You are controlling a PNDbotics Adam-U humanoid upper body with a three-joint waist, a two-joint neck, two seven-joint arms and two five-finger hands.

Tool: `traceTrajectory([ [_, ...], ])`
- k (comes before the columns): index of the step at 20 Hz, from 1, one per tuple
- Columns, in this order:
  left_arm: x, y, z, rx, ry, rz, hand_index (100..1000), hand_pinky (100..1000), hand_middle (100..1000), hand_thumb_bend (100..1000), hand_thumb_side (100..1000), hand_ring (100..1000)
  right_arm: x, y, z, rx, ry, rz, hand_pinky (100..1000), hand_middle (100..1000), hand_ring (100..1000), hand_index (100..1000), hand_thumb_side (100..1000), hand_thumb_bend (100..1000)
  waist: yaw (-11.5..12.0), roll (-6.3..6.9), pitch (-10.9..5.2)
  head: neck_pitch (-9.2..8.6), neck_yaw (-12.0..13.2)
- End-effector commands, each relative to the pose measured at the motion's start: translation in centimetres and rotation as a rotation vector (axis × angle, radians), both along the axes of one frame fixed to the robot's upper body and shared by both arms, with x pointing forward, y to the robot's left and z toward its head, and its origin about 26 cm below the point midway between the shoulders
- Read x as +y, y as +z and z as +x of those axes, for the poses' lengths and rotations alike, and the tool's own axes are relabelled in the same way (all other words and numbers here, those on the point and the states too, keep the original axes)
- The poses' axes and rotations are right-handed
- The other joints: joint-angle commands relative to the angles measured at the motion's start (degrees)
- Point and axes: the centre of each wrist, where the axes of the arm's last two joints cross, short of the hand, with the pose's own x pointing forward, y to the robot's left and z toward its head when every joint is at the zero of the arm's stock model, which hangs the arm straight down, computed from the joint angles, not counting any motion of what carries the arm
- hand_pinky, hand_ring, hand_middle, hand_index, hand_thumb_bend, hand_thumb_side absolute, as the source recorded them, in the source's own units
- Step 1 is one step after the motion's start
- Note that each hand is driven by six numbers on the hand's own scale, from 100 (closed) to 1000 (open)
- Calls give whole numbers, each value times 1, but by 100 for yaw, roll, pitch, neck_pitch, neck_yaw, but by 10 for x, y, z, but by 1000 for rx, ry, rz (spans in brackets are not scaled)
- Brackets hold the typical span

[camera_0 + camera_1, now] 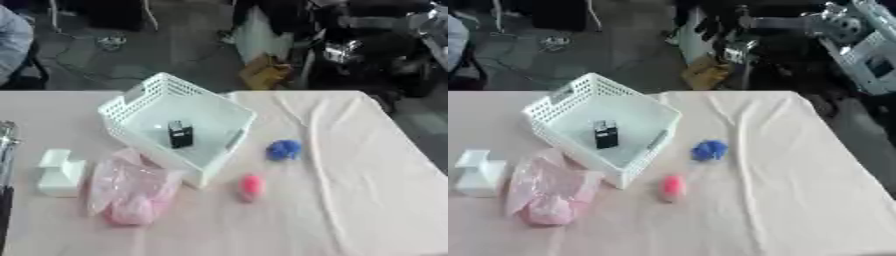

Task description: Pick up objects on the table and place them in the box.

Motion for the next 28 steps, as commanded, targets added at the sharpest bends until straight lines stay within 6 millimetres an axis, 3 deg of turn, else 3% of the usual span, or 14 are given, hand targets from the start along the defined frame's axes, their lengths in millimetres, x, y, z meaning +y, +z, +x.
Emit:
traceTrajectory([
  [1, -2, 7, -2, -23, -17, 12, 998, 734, 945, 100, 923, 946, -4, -14, 21, 93, 70, -175, 906, 952, 951, 890, 860, 100, 18, -61, -153, -70, -79],
  [7, -5, 7, -2, -19, -38, 9, 996, 734, 945, 100, 920, 944, 6, -42, 43, 158, 52, -185, 912, 955, 955, 899, 858, 100, 73, -51, -164, -66, -220],
  [12, -8, 8, -2, -21, -52, 5, 992, 733, 945, 100, 916, 945, 12, -60, 48, 195, 57, -161, 927, 973, 978, 943, 864, 100, 128, -34, -150, -64, -331],
  [15, -9, 8, -2, -21, -58, 6, 990, 732, 945, 100, 914, 945, 13, -70, 49, 217, 52, -169, 934, 982, 991, 953, 841, 155, 144, -21, -132, -69, -372],
  [17, -10, 9, -2, -23, -60, 5, 989, 732, 945, 100, 913, 945, 14, -75, 50, 227, 51, -176, 937, 988, 994, 964, 794, 201, 156, -13, -121, -58, -402],
  [20, -11, 10, -2, -25, -66, 3, 987, 732, 945, 100, 912, 945, 19, -81, 50, 230, 64, -232, 952, 1000, 1000, 1000, 644, 307, 177, -8, -102, -54, -452],
  [21, -11, 10, -2, -25, -67, 3, 987, 732, 945, 100, 912, 945, 20, -84, 50, 231, 69, -251, 955, 1000, 1000, 1000, 644, 307, 181, -7, -98, -51, -459],
  [22, -11, 10, -2, -26, -69, 3, 983, 732, 945, 100, 911, 945, 20, -86, 50, 231, 74, -271, 961, 1000, 1000, 1000, 568, 319, 189, -8, -92, -44, -465],
  [25, -12, 11, -1, -30, -73, 1, 982, 732, 945, 100, 910, 945, 19, -90, 50, 232, 78, -314, 962, 1000, 1000, 1000, 557, 317, 204, -5, -82, -40, -474],
  [26, -13, 11, -1, -31, -75, 1, 979, 732, 945, 100, 910, 945, 18, -93, 50, 237, 75, -334, 977, 1000, 1000, 1000, 462, 343, 209, -6, -70, -35, -482],
  [28, -13, 12, -1, -32, -78, 1, 977, 732, 945, 100, 909, 945, 16, -98, 50, 248, 70, -371, 987, 1000, 1000, 1000, 414, 350, 216, -6, -54, -16, -495],
])
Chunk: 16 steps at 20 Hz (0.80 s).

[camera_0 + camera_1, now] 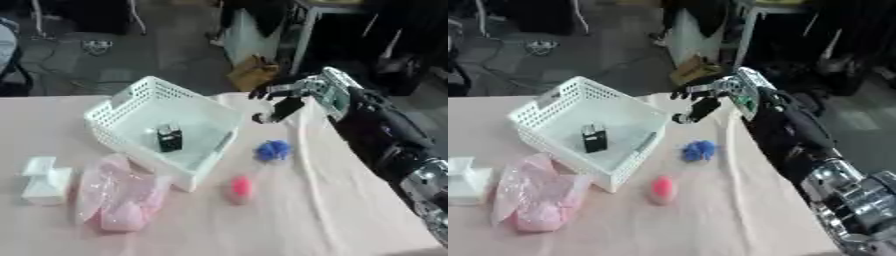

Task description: Pick up objects on the table and place them in the box.

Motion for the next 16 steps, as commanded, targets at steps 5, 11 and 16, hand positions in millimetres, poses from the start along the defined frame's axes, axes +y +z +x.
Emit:
traceTrajectory([
  [5, -4, 11, -2, -39, -22, 3, 975, 731, 945, 100, 908, 945, -10, 1, 1, 144, 254, -255, 996, 1000, 1000, 1000, 365, 367, 25, -6, -13, 8, -68],
  [11, -6, 15, -2, -54, -30, -7, 970, 730, 944, 100, 908, 945, -21, -5, -2, 154, 238, -291, 999, 1000, 1000, 1000, 359, 347, 57, 32, 107, -35, -84],
  [16, -7, 16, -2, -59, -33, -7, 966, 729, 944, 100, 908, 944, -31, -4, -4, 137, 231, -305, 1000, 1000, 1000, 1000, 355, 326, 61, 70, 176, -23, -86],
])
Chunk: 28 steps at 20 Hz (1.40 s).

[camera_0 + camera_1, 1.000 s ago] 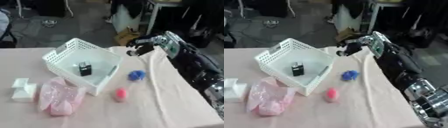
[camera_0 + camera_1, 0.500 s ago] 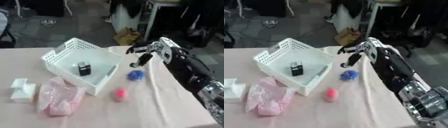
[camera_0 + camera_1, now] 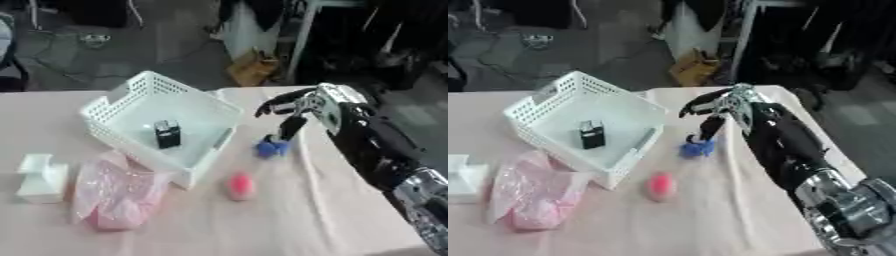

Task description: Pick up objects on the table and place them in the box.

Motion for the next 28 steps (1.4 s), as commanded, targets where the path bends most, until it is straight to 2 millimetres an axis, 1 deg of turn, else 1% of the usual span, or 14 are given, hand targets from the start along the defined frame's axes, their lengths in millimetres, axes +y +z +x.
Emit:
traceTrajectory([
  [1, -2, 8, -2, -31, -10, -1, 966, 729, 944, 100, 908, 944, -16, 20, 1, 141, 248, -201, 1000, 1000, 1000, 1000, 355, 326, 8, 76, 35, -32, -13],
  [2, -2, 8, -2, -32, -11, -1, 965, 729, 942, 100, 908, 944, -18, 18, 0, 145, 244, -213, 1000, 1000, 1000, 1000, 302, 384, 10, 81, 45, -35, -14],
  [3, -2, 9, -2, -33, -12, -1, 965, 729, 942, 100, 908, 944, -19, 17, 0, 151, 237, -235, 1000, 1000, 1000, 1000, 302, 384, 13, 86, 56, -36, -17],
  [4, -3, 9, -2, -34, -13, -1, 963, 729, 942, 100, 908, 942, -19, 17, 0, 154, 233, -249, 1000, 1000, 1000, 1000, 281, 406, 15, 90, 63, -38, -17],
  [5, -3, 9, -2, -34, -14, 0, 963, 729, 942, 100, 908, 942, -20, 16, -1, 155, 232, -258, 1000, 1000, 1000, 1000, 281, 406, 16, 93, 69, -41, -17],
  [6, -3, 9, -2, -34, -14, 0, 961, 728, 941, 100, 908, 943, -20, 16, -1, 155, 233, -263, 1000, 1000, 1000, 1000, 279, 446, 16, 96, 73, -42, -16],
  [8, -3, 10, -2, -35, -16, 0, 959, 728, 941, 100, 907, 942, -20, 15, -1, 151, 239, -268, 1000, 1000, 1000, 1000, 279, 483, 19, 103, 86, -58, -22],
  [11, -4, 11, -2, -38, -19, -2, 958, 727, 940, 100, 905, 942, -22, 14, -1, 151, 235, -286, 1000, 1000, 1000, 1000, 270, 511, 29, 114, 102, -109, -47],
  [14, -4, 11, -2, -39, -20, -3, 952, 727, 939, 100, 905, 942, -23, 12, -1, 158, 233, -295, 1000, 1000, 1000, 1000, 271, 513, 31, 117, 110, -132, -58],
  [19, -6, 14, -2, -52, -27, -8, 947, 727, 939, 100, 904, 941, -23, 7, -2, 167, 234, -304, 1000, 1000, 1000, 1000, 275, 507, 67, 126, 179, -259, -120],
  [28, -8, 19, -2, -70, -38, -17, 945, 726, 938, 100, 904, 941, -25, 2, -3, 157, 231, -290, 1000, 1000, 1000, 1000, 284, 498, 123, 152, 286, -384, -211],
])
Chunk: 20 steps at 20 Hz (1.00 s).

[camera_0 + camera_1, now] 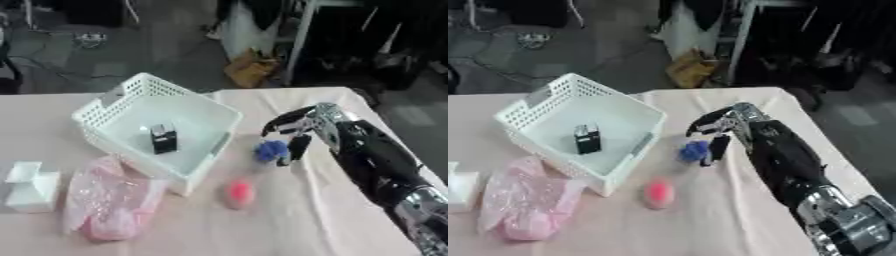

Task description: Pick up objects on the table and place them in the box.

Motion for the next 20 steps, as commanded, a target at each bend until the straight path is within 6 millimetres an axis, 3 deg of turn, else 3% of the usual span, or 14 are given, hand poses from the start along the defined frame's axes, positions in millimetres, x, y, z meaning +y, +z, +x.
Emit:
traceTrajectory([
  [1, -2, 10, -2, -40, -14, -3, 945, 726, 938, 100, 903, 941, -11, 14, 2, 181, 211, -158, 1000, 1000, 1000, 1000, 287, 493, 23, 109, 54, -114, -50],
  [10, -5, 14, -3, -59, -25, -13, 944, 726, 938, 100, 904, 941, -12, 17, 2, 111, 203, -133, 985, 1000, 1000, 1000, 279, 467, 93, 140, 164, -201, -27],
  [11, -5, 14, -3, -59, -25, -13, 944, 726, 938, 100, 904, 941, -12, 18, 2, 99, 205, -129, 961, 991, 988, 1000, 282, 414, 95, 143, 172, -205, -16],
  [20, -8, 19, -3, -76, -39, -18, 943, 726, 938, 100, 904, 941, -23, 16, -1, 50, 198, -123, 954, 969, 971, 989, 277, 374, 162, 160, 281, -329, -38],
])
